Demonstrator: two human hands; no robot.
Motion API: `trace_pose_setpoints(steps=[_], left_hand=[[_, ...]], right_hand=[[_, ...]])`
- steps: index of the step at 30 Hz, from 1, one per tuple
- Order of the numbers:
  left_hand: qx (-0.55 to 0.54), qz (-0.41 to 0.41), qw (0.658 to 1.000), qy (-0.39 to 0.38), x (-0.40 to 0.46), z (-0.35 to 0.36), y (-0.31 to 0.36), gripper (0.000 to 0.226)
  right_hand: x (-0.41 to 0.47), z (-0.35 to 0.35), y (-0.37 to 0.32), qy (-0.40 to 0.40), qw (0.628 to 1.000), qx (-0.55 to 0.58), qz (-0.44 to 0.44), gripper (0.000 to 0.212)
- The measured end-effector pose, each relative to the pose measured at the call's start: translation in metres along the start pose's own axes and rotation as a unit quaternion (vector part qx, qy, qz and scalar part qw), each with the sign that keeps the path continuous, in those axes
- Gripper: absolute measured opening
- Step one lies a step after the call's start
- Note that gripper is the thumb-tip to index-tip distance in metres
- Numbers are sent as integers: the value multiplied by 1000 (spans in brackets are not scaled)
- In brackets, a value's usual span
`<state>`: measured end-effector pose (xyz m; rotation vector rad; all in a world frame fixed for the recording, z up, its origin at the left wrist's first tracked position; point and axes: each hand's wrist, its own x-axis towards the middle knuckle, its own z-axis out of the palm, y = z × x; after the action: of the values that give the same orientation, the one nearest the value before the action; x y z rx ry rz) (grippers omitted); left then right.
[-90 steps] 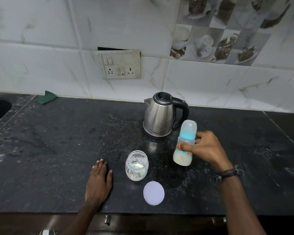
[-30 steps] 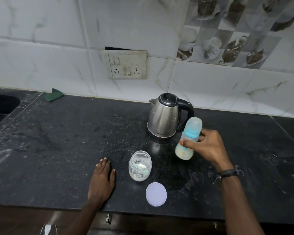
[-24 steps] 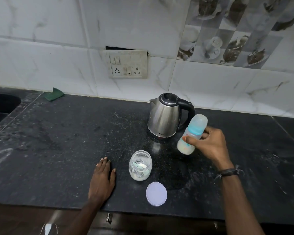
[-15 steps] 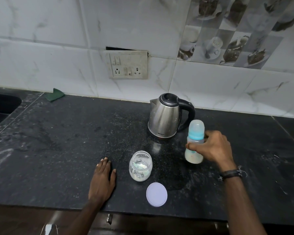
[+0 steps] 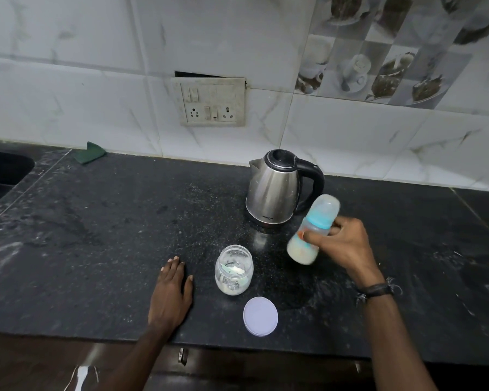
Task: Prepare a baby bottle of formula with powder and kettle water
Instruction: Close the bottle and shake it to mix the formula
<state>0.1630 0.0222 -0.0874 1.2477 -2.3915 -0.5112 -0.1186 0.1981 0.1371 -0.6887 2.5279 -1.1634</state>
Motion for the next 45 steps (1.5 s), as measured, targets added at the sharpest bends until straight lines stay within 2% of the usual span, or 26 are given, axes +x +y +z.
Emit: trace_pose_setpoints(steps=[3,6,8,10,11,13,17,21,23,25,29,32,34,36,38,40,42,45], left_hand=[[-1,-5,1000,-4,-1,0,1,54],[-8,-4,1000,0,-1,-1,1,54],[-7,-2,1000,0,0,-1,1,53],[-12,-4,1000,-3,-1,-1,2,53],[-14,-5,1000,-3,-2,-1,1,52],[-12,-1,1000,1,-1,-1,1,52],[-8,-5,1000,-8,-1,-1,2,53],[-7,-4,1000,-4,0,-2,2,54],[-7,-7,1000,-10,-1,-2,2,54],[-7,-5,1000,-7,-1,-2,2,53],[-6,-3,1000,-7,-1,-2,2,48],[-5,-7,1000,-8,-1,-1,1,52],[-4,-5,1000,-7,-1,-2,2,53],[-7,0,1000,-5,-1,-2,2,53],[-3,-1,1000,-7,-1,-2,1,51],[0,-5,1000,-11,-4,0,0,49],[-4,-3,1000,-2,-5,1,-1,52],[3,1,1000,1,-1,1,-1,53]], right_hand=[[2,1,0,32,999,6,24,50],[0,1,2,6,1000,9,14,48],[0,0,1,29,999,12,25,42],[0,2,3,43,998,22,49,47],[-3,3,4,24,998,23,47,46],[-5,5,6,-7,1000,5,20,40],[-3,6,12,18,998,-46,48,47],[-6,2,13,-34,998,49,22,26],[-2,-1,16,-58,998,22,11,32],[-3,-4,15,-16,999,-29,13,42],[0,-7,16,-52,998,31,15,34],[2,-9,18,-31,999,-8,-11,42],[2,-10,17,-62,997,38,-10,35],[1,-11,19,-66,997,28,-14,28],[5,-13,19,-44,999,14,-11,34],[4,-15,21,-74,996,34,-23,34],[5,-15,28,-102,994,5,-37,30],[10,-20,25,-84,994,-66,-31,43]])
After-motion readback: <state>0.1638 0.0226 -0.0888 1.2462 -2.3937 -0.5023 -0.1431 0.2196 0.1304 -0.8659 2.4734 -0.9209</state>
